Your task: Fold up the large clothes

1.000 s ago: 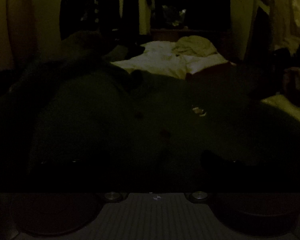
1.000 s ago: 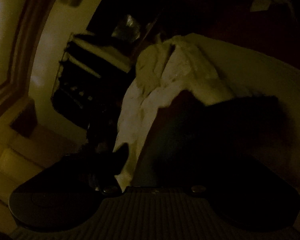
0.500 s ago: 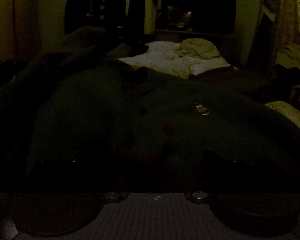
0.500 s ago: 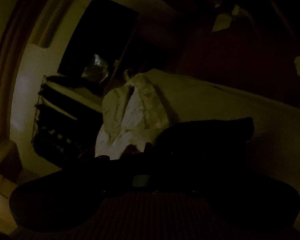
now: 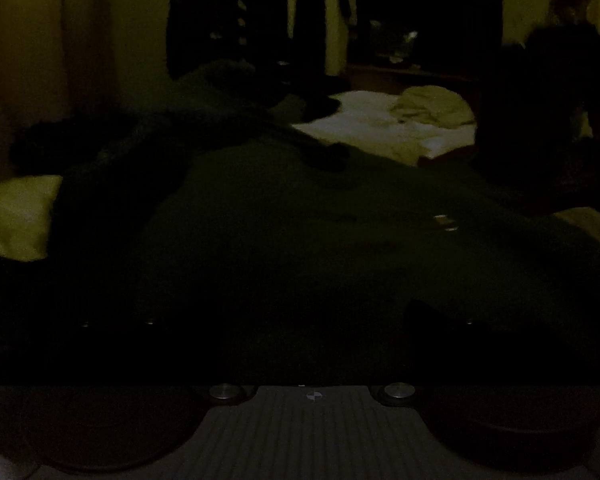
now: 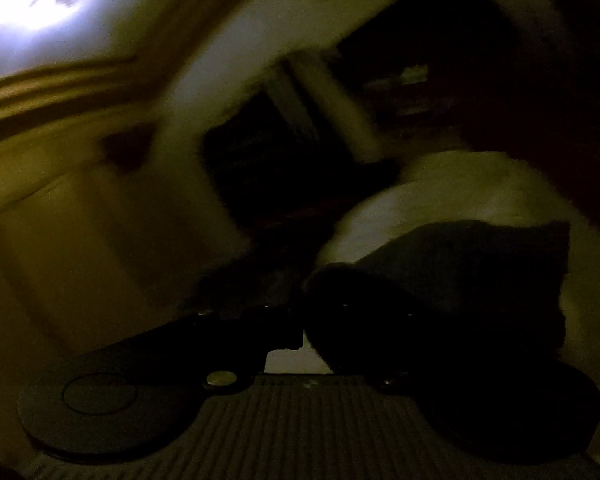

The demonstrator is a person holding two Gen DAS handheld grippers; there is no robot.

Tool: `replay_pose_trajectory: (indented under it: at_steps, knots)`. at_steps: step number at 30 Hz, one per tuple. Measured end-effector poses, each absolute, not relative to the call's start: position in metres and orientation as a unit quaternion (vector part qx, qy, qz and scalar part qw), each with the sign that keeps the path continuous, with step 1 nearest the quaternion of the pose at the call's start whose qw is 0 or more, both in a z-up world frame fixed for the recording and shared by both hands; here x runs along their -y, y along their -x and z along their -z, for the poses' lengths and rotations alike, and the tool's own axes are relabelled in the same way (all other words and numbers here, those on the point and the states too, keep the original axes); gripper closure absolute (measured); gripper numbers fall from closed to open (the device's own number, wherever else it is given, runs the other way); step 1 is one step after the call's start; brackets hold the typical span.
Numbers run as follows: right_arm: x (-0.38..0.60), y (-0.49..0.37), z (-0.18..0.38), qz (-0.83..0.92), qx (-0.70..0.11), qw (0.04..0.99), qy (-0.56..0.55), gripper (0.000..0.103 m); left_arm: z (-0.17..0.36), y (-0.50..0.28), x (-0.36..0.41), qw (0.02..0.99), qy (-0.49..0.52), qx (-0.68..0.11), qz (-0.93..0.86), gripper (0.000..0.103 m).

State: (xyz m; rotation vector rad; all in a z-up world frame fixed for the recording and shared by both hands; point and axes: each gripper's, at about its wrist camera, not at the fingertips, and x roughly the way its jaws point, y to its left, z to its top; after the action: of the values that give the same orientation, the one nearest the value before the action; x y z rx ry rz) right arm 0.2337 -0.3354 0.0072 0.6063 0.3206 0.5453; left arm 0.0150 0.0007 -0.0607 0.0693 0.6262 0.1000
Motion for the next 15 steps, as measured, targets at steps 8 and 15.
replay_pose_trajectory:
  at_steps: [8, 15]
  knots:
    - [0.137, -0.14, -0.009, -0.474, -0.177, 0.862, -0.015, 0.088, 0.059, 0.014, -0.037, 0.947, 0.011, -0.306, -0.094, 0.0]
    - [0.089, -0.102, 0.064, -0.487, -0.215, 0.842, 0.084, 0.029, 0.064, 0.029, -0.068, 0.942, 0.064, -0.306, -0.127, 0.0]
